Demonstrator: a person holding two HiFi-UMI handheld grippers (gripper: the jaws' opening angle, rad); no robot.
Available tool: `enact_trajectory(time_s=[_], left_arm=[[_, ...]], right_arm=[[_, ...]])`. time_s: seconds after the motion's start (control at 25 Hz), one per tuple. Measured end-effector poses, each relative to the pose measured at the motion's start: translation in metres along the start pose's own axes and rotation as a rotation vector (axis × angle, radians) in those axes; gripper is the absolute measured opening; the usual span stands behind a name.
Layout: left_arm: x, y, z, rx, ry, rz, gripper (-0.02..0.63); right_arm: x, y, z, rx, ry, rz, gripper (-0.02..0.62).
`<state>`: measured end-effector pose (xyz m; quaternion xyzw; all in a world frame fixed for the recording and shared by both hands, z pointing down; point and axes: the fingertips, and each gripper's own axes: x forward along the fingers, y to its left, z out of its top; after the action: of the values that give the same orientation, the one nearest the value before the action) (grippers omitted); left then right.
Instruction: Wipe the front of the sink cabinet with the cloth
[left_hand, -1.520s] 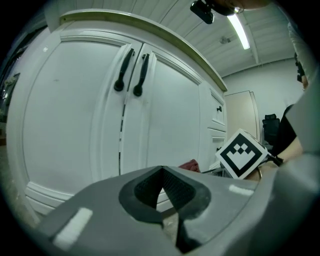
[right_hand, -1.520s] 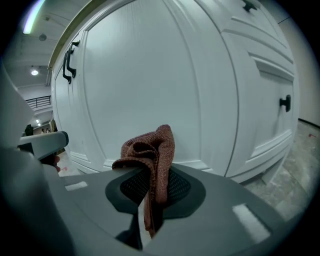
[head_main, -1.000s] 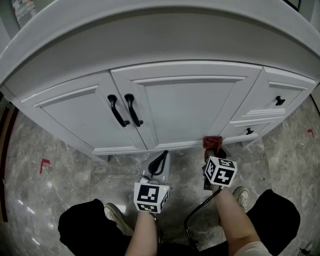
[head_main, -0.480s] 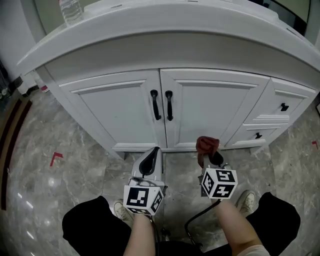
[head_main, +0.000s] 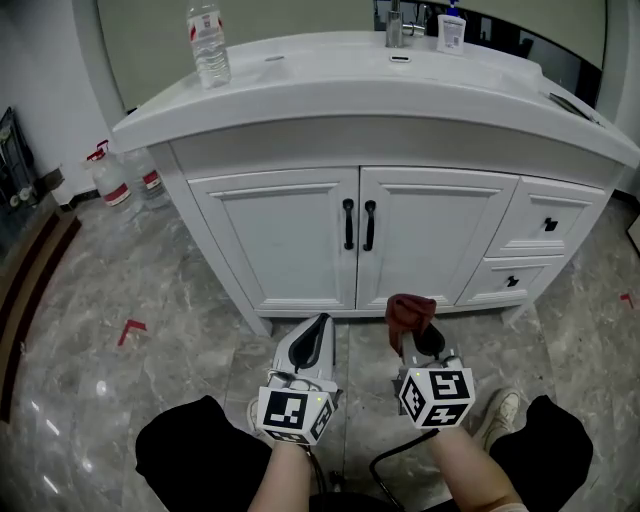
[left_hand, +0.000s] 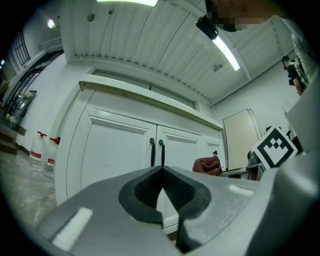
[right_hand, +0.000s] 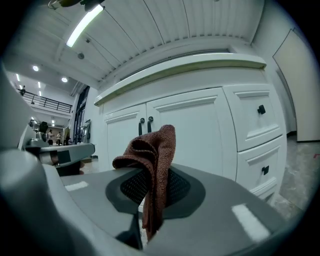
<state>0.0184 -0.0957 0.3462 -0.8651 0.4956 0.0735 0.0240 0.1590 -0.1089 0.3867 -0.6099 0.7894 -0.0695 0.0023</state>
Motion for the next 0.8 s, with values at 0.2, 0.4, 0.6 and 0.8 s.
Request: enact_trajectory(time_s=[0.2,0.4,0.6,0.8], left_arm=[[-0.020,-0.004,0.022,0.017,-0.029,-0.029,0.000],[-0.029,-0.003,0.031,0.020,-0.041,-0.031,0.000],[-0.032,-0.009,0.032,0.030,-0.043,-0.042,0.000],[-0.031,-0.014,0.031,0.033,-0.036,-0.052,0.000]], right_arm=[[-0.017,0.017,0.005,-0.018,-0.012,-0.025,0.083],[-0.027,0.024,0.008,-0.031,-0.017,-0.031,0.083],[-0.031,0.023,0.011,-0.028,-0.021,-0.035,0.081],[-0.032,0.019,0.011,-0.012,-0.021,-0.045,0.080]])
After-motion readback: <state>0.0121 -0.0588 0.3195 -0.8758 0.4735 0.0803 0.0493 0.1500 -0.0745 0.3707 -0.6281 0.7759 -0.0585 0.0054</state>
